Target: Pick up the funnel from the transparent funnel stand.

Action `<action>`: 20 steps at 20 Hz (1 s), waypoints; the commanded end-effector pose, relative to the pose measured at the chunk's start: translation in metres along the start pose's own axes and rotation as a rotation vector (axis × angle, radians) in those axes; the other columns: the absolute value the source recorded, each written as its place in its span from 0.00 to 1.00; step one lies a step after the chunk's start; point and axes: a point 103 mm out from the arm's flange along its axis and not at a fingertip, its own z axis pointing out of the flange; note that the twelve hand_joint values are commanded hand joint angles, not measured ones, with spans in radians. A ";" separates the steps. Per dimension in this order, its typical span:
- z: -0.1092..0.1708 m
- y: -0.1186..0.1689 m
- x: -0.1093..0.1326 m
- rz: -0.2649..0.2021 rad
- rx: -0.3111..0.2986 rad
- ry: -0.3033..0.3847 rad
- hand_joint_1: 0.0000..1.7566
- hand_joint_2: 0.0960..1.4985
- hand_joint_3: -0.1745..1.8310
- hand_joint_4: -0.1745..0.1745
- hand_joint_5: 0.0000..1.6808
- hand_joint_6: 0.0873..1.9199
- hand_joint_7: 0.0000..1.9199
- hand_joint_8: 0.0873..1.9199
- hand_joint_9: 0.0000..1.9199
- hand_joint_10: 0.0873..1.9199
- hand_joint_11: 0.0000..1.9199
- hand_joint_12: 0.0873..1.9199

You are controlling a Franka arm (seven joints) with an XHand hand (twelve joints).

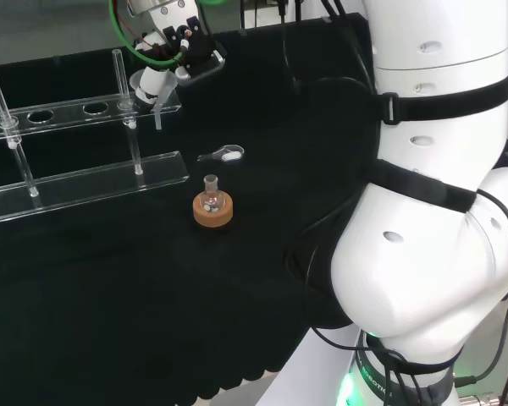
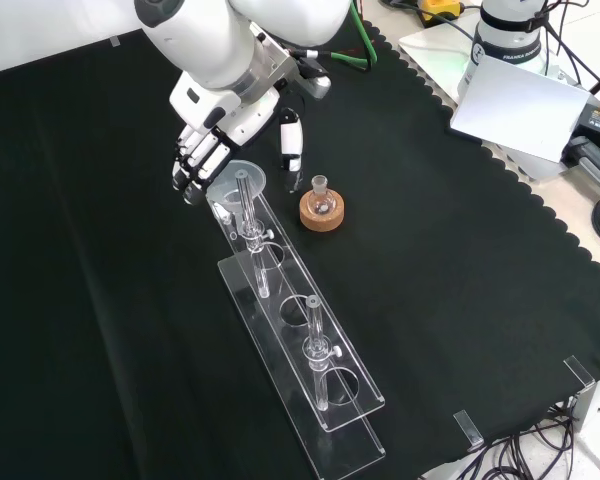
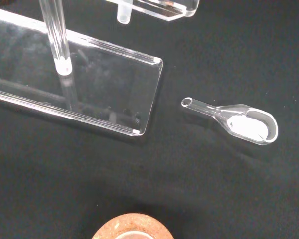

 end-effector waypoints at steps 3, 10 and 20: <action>0.001 0.009 0.002 -0.003 0.009 -0.028 0.34 0.49 0.10 0.70 0.00 0.00 0.00 0.00 0.00 0.30 0.06 0.80; 0.002 0.013 0.001 0.012 0.007 -0.092 0.35 0.50 0.10 0.67 0.04 0.00 0.01 0.00 0.00 0.36 0.06 0.80; 0.002 0.013 -0.008 0.014 0.000 -0.082 0.35 0.51 0.11 0.62 0.09 0.00 0.04 0.10 0.10 0.40 0.08 0.80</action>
